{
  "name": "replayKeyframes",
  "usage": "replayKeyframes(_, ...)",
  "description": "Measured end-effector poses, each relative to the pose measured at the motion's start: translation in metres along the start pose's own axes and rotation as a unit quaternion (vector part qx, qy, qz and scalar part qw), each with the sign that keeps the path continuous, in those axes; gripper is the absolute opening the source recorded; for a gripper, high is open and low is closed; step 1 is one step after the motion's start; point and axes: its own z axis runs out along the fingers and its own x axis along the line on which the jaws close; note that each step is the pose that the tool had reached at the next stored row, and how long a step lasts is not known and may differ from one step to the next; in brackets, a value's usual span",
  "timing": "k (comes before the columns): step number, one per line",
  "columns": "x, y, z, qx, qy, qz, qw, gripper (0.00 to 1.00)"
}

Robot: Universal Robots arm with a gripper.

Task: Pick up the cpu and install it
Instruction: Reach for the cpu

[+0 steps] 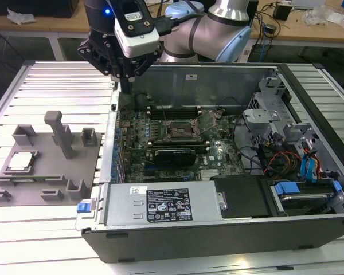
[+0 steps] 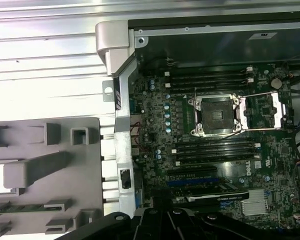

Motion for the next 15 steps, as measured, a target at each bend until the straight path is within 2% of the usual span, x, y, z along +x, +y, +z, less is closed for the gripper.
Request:
replayKeyframes(7, 0.0062, -0.0005, -0.0002, 0.0000, 0.0000, 0.000, 1.0000, 0.11)
replayKeyframes(15, 0.0164, -0.0012, -0.0004, 0.0000, 0.0000, 0.000, 1.0000, 0.11)
